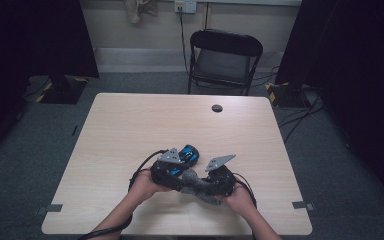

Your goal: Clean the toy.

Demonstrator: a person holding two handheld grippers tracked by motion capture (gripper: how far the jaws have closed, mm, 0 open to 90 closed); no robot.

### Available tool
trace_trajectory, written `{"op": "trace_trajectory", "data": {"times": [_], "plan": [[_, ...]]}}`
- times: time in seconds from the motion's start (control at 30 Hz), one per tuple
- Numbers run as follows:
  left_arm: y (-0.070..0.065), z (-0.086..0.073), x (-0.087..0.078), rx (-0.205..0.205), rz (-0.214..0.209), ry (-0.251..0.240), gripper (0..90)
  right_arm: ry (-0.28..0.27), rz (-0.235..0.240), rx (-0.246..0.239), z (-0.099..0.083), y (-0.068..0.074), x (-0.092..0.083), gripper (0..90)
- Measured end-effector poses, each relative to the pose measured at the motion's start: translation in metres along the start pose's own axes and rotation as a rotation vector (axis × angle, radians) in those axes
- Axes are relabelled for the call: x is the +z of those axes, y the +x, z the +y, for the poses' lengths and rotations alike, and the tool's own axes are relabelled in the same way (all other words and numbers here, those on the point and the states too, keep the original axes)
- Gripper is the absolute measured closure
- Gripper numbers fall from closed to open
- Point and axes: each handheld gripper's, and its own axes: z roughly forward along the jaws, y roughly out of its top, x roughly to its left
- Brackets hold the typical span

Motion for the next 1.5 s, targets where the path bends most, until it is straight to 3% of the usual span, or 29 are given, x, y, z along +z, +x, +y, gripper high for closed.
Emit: {"op": "trace_trajectory", "data": {"times": [0.1, 0.17, 0.2, 0.23, 0.27, 0.37, 0.47, 0.53, 0.97, 1.13, 1.2, 1.37, 1.5], "plan": [[0.000, -0.001, 0.002, -0.007, -0.008, 0.021, 34.9, 0.002, 0.000, -0.002, 0.000, 0.000, -0.001, 69.9], [0.001, -0.002, 0.003, -0.022, -0.017, 0.030, 47.2, 0.008, 0.006, -0.007, 0.002, 0.000, -0.001, 69.6], [0.002, -0.002, 0.003, -0.041, -0.030, 0.042, 47.2, 0.008, 0.006, -0.007, 0.002, 0.000, -0.001, 69.4], [0.002, -0.002, 0.003, -0.043, -0.027, 0.057, 59.7, 0.018, -0.005, -0.017, 0.001, 0.001, -0.001, 67.3], [0.002, -0.002, 0.003, -0.043, -0.027, 0.057, 65.5, 0.018, -0.005, -0.017, 0.001, 0.001, -0.001, 67.3], [0.000, 0.000, 0.004, -0.068, -0.014, 0.077, 70.8, 0.005, -0.012, 0.004, -0.001, -0.003, -0.001, 61.8], [0.000, 0.002, 0.006, -0.106, 0.000, 0.098, 72.2, -0.003, -0.023, 0.024, -0.003, -0.006, -0.003, 52.6], [-0.001, 0.002, 0.006, -0.099, 0.000, 0.108, 72.2, 0.004, -0.042, 0.026, -0.007, -0.008, -0.008, 43.9], [-0.007, 0.001, 0.014, -0.117, -0.037, 0.112, 72.2, 0.004, -0.100, 0.024, -0.025, -0.014, -0.025, 30.1], [-0.007, 0.000, 0.015, -0.111, -0.030, 0.120, 72.0, 0.002, -0.091, 0.022, -0.024, -0.015, -0.027, 27.8], [-0.007, 0.000, 0.015, -0.108, -0.022, 0.126, 71.4, -0.008, -0.062, 0.018, -0.022, -0.015, -0.029, 26.0], [-0.005, -0.001, 0.015, -0.116, -0.020, 0.130, 71.2, -0.007, -0.061, 0.014, -0.021, -0.013, -0.032, 25.1], [-0.006, -0.001, 0.015, -0.111, -0.020, 0.140, 71.1, -0.003, -0.048, 0.026, -0.028, -0.015, -0.036, 25.5]]}}
